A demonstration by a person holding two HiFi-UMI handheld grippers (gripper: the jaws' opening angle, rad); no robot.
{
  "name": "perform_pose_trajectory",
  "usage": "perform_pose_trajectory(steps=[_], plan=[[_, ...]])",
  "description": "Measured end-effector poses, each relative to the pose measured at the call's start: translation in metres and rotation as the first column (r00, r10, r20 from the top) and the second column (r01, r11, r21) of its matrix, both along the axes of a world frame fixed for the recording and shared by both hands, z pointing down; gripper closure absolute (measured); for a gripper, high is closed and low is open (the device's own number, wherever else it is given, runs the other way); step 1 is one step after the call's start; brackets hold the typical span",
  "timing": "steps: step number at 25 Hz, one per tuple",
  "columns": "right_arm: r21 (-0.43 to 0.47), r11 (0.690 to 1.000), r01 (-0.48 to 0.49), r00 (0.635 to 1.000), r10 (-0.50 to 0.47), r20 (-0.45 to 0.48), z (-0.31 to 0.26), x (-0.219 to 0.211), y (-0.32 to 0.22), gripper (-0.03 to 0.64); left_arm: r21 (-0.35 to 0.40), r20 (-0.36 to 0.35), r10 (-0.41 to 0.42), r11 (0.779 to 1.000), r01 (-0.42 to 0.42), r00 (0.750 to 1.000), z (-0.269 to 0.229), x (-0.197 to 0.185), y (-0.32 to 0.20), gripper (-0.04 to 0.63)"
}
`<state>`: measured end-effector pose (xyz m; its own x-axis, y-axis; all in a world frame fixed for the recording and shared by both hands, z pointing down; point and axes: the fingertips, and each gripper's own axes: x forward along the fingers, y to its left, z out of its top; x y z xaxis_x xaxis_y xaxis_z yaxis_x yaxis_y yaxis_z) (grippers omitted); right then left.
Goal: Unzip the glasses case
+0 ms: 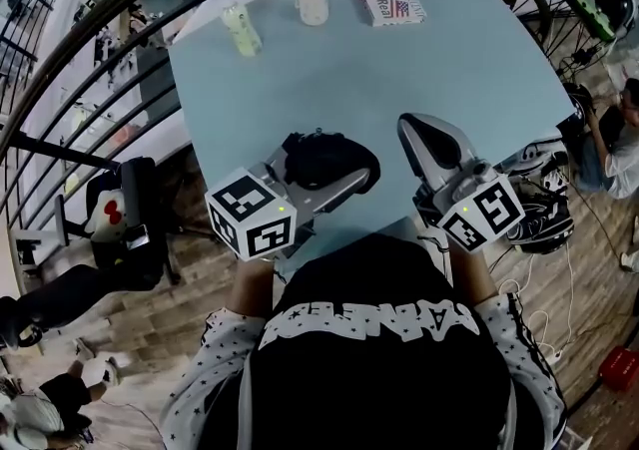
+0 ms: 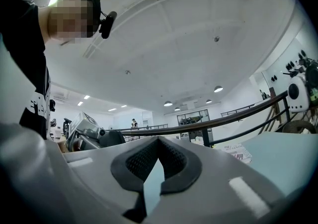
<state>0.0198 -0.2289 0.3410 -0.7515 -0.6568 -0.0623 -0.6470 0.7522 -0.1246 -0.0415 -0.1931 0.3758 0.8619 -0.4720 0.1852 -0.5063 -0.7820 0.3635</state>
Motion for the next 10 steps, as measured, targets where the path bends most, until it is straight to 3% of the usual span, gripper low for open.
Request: perform_pose_trajectory(steps=[10], plan=[[-0.010, 1.000, 0.009, 1.000, -0.010, -0.012, 0.0014, -0.0007, -0.0036, 0.614, 0.007, 0.006, 0.006, 1.000, -0.006, 1.000, 0.0005, 0.0022, -0.0053, 0.595]])
